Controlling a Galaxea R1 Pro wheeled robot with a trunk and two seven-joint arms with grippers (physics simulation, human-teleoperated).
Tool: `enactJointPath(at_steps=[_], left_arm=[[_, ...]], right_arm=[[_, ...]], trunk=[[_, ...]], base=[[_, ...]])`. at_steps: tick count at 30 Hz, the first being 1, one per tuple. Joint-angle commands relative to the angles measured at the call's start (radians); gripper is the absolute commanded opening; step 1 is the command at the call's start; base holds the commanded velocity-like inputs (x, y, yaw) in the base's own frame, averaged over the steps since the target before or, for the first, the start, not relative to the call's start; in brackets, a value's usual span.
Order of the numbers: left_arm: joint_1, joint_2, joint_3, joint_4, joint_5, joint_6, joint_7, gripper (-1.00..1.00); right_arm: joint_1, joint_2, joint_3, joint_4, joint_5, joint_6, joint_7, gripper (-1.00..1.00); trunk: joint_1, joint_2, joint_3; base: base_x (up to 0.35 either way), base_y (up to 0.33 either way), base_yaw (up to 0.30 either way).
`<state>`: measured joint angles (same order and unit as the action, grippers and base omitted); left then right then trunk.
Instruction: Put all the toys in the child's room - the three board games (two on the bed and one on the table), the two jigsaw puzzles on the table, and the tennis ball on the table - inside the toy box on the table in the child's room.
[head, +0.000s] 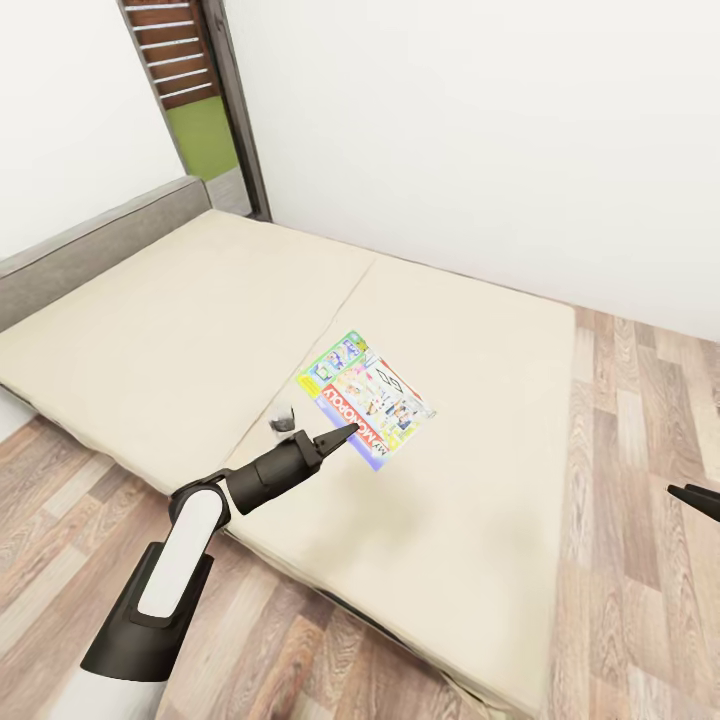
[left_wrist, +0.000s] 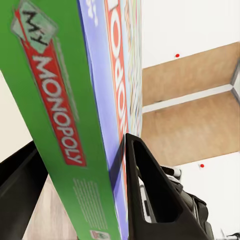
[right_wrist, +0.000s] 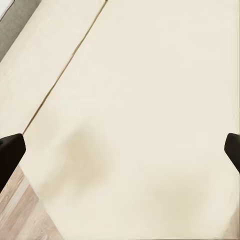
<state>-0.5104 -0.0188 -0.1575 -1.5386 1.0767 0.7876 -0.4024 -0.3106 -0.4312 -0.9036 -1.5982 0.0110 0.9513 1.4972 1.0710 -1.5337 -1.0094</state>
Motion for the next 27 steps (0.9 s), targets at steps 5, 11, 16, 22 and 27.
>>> enactJointPath(at_steps=[5, 11, 16, 22, 27], left_arm=[[0.0, -0.001, 0.001, 0.0, 0.002, 0.006, -0.001, -1.0], [0.0, 0.0, 0.001, 0.0, 0.001, 0.005, -0.001, -1.0], [0.0, 0.0, 0.001, 0.0, 0.0, 0.005, -0.001, -1.0], [0.0, 0.0, 0.001, 0.0, 0.0, 0.005, -0.001, -1.0], [0.0, 0.0, 0.001, 0.0, 0.0, 0.005, -0.002, -1.0]], right_arm=[[-0.001, -0.001, -0.001, 0.0, 0.001, 0.01, 0.005, 1.0], [-0.001, -0.001, -0.001, 0.0, 0.002, 0.01, 0.005, 1.0], [-0.001, -0.001, -0.001, 0.0, 0.002, 0.01, 0.005, 1.0], [-0.001, -0.001, -0.001, 0.0, 0.002, 0.01, 0.005, 1.0], [-0.001, -0.001, -0.001, -0.001, 0.001, 0.01, 0.005, 1.0]], trunk=[[0.0, 0.0, 0.007], [0.0, 0.0, 0.016], [0.0, 0.0, 0.024], [0.0, 0.0, 0.033], [0.0, 0.0, 0.04]], base=[[0.0, 0.0, -0.144], [0.0, 0.0, -0.144], [0.0, 0.0, -0.144], [0.0, 0.0, -0.144], [0.0, 0.0, -0.144]])
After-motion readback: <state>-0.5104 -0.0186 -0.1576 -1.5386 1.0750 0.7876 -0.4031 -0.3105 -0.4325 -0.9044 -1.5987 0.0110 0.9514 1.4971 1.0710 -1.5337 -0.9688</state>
